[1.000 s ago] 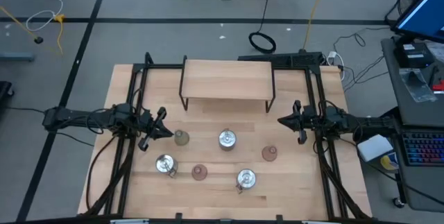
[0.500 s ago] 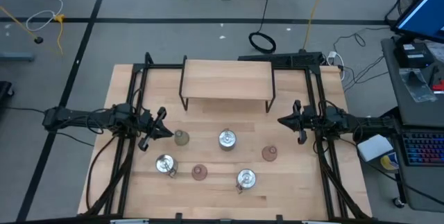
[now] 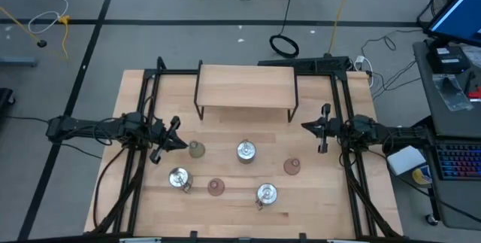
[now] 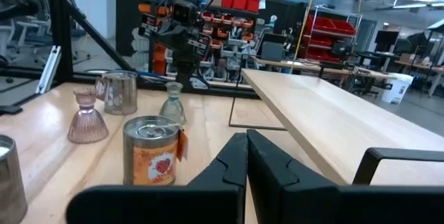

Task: Pick & Place candle stick holders
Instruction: Put the right pink candle holder on the shelf

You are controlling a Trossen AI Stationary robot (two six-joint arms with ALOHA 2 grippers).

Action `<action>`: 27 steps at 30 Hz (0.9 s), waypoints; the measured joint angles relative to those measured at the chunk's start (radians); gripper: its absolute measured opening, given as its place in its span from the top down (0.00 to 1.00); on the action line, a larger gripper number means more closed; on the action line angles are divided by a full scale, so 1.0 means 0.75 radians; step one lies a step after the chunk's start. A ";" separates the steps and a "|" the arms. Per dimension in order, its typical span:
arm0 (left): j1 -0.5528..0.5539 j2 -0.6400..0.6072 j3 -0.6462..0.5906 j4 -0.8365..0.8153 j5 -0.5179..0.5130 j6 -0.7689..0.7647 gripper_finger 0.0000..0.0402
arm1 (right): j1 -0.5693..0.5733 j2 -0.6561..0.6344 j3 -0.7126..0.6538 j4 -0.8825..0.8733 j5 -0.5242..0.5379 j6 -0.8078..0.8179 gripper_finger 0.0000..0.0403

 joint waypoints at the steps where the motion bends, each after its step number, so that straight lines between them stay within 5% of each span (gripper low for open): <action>1: 0.000 -0.001 0.000 0.000 0.000 0.000 0.95 | 0.000 0.000 0.000 0.006 0.002 0.004 1.00; 10: 0.000 0.000 0.000 0.003 -0.020 0.036 0.95 | 0.000 0.000 0.000 0.075 -0.002 0.017 1.00; 20: 0.000 0.000 0.000 0.164 -0.136 -0.019 0.95 | 0.001 0.001 0.000 0.518 0.074 0.551 1.00; 27: 0.000 -0.001 0.000 0.258 -0.178 -0.113 0.95 | 0.003 0.069 0.073 0.558 0.081 0.605 1.00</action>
